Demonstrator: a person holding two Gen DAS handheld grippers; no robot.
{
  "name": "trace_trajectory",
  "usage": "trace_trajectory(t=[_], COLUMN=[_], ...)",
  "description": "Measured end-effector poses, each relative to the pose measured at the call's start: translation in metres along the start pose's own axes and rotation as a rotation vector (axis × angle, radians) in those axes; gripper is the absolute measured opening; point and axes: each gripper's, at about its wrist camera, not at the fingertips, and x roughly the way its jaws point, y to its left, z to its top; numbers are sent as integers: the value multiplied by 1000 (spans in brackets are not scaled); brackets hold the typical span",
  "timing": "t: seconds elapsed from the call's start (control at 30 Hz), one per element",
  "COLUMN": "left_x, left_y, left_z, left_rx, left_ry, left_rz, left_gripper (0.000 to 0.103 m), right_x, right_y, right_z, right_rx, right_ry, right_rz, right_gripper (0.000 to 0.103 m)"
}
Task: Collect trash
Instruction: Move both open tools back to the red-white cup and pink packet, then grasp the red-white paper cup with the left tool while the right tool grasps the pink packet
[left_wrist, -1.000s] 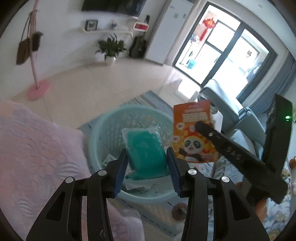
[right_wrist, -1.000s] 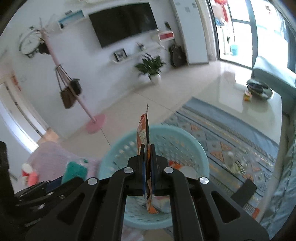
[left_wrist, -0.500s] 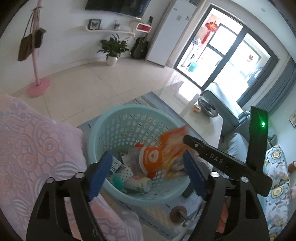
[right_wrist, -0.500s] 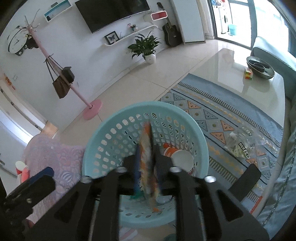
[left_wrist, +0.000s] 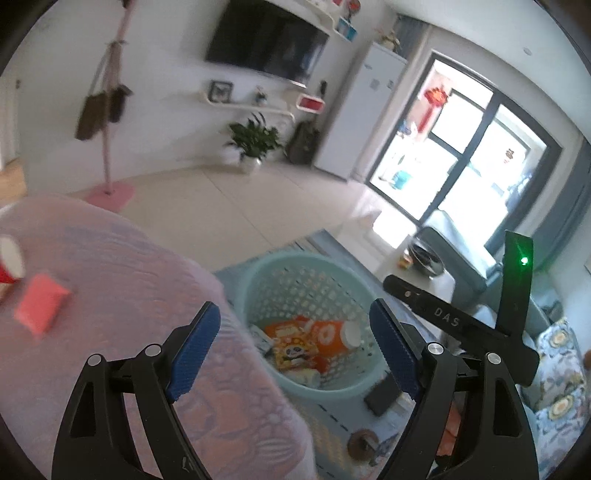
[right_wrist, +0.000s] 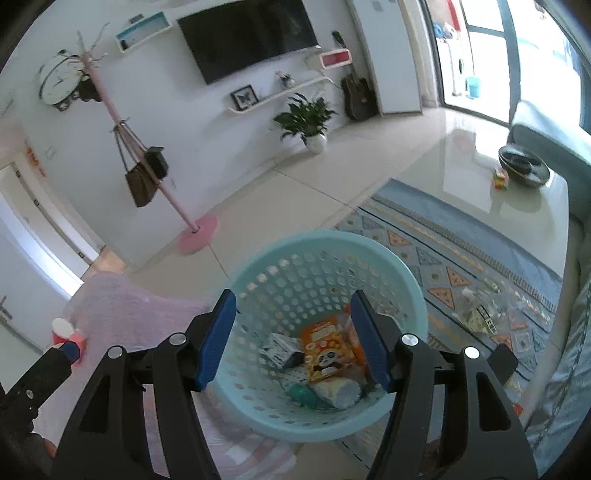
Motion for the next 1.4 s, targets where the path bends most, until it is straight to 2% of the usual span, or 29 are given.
trace_trajectory(t=[0.07,0.37,0.67,0.8,0.9,1.07,1.23,1.4], left_x=[-22,-104,-158,-177,-174,-136,-101,-82], left_y=[6,51,118,144,169,229,265,269], left_z=[2,9,8,11,17,29,31,32], left_rx=[-3,-99,-215,-252,-282,-380,-472,-450], left_ry=[-37,-192,-270,-301,-287,-194,-142,-122], left_rz=[20,96,178,222,255,315,279,246], left_gripper=[81,83,83,90,93,94,93,92], right_x=[-8,-32,-32,-19,-3,29,58,75], right_y=[12,77,161,204,234,288,320,326], right_z=[1,-6,-25,-38,-47,-64,-86,-93], right_rx=[-16,-117,-253,-302,-339,-426,-458,-449], right_ry=[-19,-53,-33,-1,35,126,186,215], right_rz=[9,78,171,191,224,282,291,286], right_gripper=[69,71,73,73,73,73,73,73])
